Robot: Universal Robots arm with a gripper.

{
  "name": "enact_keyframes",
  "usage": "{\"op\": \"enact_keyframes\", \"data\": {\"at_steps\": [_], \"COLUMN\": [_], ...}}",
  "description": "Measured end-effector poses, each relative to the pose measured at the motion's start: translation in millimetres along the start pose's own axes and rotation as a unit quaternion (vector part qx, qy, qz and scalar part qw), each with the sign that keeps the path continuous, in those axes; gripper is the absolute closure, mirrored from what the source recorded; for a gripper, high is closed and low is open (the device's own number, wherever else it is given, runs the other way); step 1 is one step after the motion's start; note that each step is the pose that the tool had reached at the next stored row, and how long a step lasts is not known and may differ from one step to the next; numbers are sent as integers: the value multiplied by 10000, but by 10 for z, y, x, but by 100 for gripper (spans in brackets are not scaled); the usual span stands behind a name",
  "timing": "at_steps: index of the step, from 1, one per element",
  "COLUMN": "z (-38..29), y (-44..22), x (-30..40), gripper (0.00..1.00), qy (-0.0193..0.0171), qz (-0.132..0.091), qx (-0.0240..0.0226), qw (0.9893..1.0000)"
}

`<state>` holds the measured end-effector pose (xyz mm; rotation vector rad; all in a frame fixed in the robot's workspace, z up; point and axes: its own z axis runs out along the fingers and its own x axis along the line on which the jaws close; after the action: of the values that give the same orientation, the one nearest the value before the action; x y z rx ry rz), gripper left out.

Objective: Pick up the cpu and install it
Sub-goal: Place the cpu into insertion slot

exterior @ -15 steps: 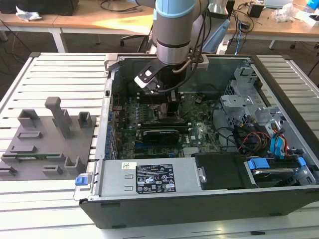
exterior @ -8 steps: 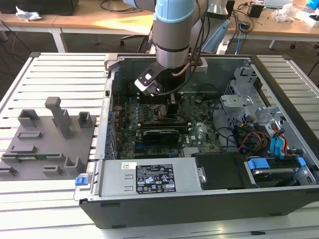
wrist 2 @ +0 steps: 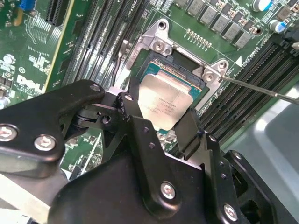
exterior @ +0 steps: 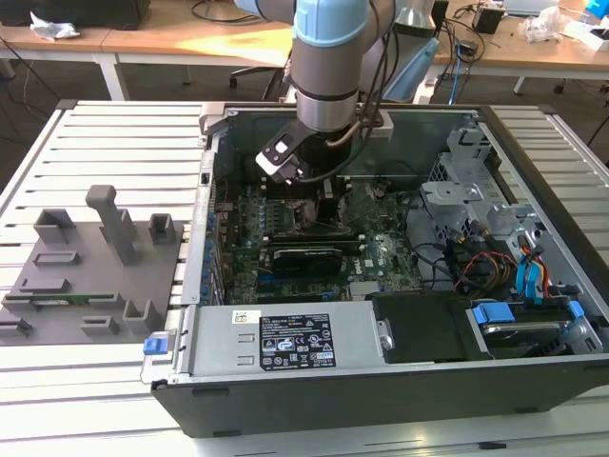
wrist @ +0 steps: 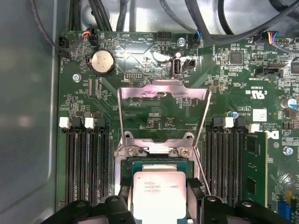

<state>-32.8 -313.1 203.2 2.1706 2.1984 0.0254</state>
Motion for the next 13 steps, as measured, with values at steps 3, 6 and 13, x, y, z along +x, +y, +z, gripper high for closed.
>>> {"op": "enact_keyframes", "data": {"at_steps": [3,6,13], "z": [34,45,56], "y": [-3,-4,-16], "x": [2,4,7], "gripper": [45,45,45], "qy": [-1,0,7], "qz": [1,1,1], "qx": [0,0,0], "qw": [10000,10000,10000]}}
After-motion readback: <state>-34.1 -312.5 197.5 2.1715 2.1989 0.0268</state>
